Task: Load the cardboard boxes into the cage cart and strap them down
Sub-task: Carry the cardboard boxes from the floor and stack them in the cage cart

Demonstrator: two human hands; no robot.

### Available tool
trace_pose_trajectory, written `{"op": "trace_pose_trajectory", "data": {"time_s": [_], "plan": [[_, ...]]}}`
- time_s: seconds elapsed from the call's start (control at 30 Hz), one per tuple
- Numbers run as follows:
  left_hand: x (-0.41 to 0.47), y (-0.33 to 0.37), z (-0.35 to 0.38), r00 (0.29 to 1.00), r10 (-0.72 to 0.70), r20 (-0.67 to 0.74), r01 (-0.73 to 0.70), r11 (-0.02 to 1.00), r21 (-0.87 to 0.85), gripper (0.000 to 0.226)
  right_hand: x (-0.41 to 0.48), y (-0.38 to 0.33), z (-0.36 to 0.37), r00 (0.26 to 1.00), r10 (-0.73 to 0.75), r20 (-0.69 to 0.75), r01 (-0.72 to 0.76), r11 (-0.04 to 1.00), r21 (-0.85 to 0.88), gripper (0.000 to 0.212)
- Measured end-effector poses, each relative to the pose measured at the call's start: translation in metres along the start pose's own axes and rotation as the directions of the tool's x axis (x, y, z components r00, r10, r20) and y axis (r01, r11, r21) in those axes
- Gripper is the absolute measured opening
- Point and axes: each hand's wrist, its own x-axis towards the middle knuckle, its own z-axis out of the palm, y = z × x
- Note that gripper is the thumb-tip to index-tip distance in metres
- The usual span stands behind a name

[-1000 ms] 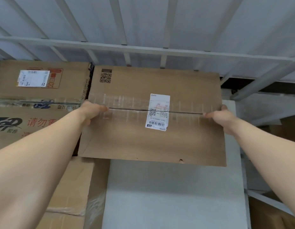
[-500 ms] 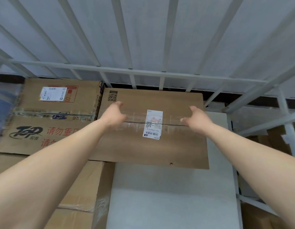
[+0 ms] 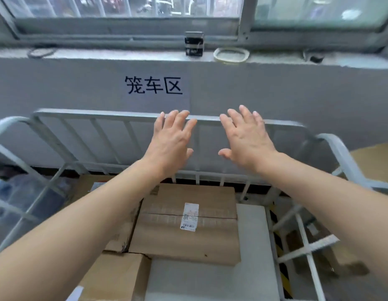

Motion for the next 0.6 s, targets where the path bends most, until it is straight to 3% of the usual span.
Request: {"op": "trace_pose_trajectory", "data": {"time_s": [0.13,0.3,0.6], "plan": [[-0.019,0.034,-0.100,0.991,-0.021,-0.130,0.024,1.000,0.019,0.081,-0.047,0.014,-0.095,0.993,-0.024,-0.117,0.016,0.997,-0.071,0.090],[-0.043,0.068,-0.184,0.925,0.108,-0.364,-0.085,0.993,0.078,0.082,-0.114,0.032,-0.179,0.964,-0.042,-0.264,0.017,0.995,-0.098,0.089],[-0.092,0.140,-0.264,0.741,0.307,-0.597,-0.345,0.937,0.054,0.079,-0.243,0.053,-0.242,0.854,0.118,-0.507,-0.229,0.960,-0.162,0.088]]}}
